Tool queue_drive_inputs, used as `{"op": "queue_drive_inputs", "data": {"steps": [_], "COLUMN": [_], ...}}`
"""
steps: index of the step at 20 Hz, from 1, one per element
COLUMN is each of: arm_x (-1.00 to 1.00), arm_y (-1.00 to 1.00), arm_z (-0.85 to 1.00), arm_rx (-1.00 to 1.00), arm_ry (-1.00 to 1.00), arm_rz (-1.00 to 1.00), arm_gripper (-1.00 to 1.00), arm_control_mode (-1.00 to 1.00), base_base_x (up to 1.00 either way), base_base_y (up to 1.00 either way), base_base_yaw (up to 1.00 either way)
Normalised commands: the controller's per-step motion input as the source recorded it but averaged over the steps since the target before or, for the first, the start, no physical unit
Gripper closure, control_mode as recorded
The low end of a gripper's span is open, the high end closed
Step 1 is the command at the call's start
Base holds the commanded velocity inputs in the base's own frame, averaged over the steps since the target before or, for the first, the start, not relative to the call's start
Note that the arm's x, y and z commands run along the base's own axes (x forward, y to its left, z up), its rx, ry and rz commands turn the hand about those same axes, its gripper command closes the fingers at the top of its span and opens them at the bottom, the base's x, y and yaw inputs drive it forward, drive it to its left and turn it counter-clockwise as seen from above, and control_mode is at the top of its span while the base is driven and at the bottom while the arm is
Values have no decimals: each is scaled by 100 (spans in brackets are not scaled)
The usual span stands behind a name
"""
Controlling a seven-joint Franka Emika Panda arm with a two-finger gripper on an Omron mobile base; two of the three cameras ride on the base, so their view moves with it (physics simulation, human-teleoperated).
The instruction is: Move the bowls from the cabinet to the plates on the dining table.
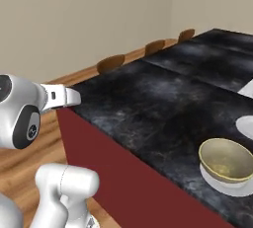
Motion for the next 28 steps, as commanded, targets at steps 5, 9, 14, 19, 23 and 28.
{"op": "queue_drive_inputs", "data": {"steps": [5,9,14,19,23,28], "arm_x": [0,0,0,0,0,0], "arm_y": [0,0,0,0,0,0], "arm_z": [0,0,0,0,0,0], "arm_rx": [0,0,0,0,0,0], "arm_ry": [0,0,0,0,0,0], "arm_rz": [0,0,0,0,0,0], "arm_gripper": [-100,-100,-100,-100,-100,-100], "arm_control_mode": [100,100,100,100,100,100], "base_base_x": [0,0,0,3,5,26], "base_base_y": [3,4,23,41,39,5], "base_base_yaw": [46,44,50,57,56,37]}}
